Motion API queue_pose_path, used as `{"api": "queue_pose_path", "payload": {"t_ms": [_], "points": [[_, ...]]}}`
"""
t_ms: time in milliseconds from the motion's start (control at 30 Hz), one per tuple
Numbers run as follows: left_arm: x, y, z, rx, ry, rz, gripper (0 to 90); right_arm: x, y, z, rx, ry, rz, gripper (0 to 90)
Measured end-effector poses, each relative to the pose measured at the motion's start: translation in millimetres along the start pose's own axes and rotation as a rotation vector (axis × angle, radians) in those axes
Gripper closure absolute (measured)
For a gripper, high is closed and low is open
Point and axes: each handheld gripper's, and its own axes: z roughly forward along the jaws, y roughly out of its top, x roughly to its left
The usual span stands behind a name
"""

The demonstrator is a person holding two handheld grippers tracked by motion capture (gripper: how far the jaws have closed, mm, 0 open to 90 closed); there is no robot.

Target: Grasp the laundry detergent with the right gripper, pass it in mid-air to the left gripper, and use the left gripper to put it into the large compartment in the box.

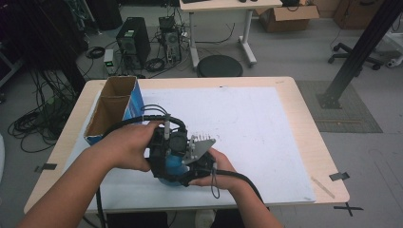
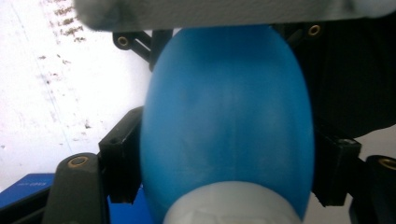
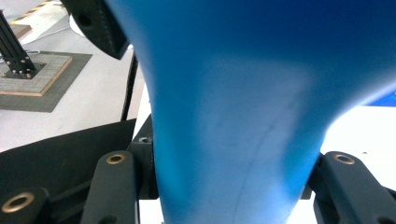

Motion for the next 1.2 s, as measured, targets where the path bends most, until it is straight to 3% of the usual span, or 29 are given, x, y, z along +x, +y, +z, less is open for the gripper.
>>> {"api": "queue_pose_path", "payload": {"t_ms": [200, 400, 1200], "points": [[-0.6, 0.3, 1.1, 0.006, 0.006, -0.002, 30.2, 0.5, 0.5, 0.7, 0.0, -0.001, 0.001, 45.2], [-1.1, 0.5, 0.8, 0.013, 0.02, 0.002, 37.8, 0.3, 0.7, 0.7, 0.002, -0.008, -0.005, 45.2], [-4.5, 4.2, -6.2, 0.027, 0.02, -0.031, 39.6, 1.1, 4.1, -3.4, -0.015, 0.011, -0.013, 45.2]]}}
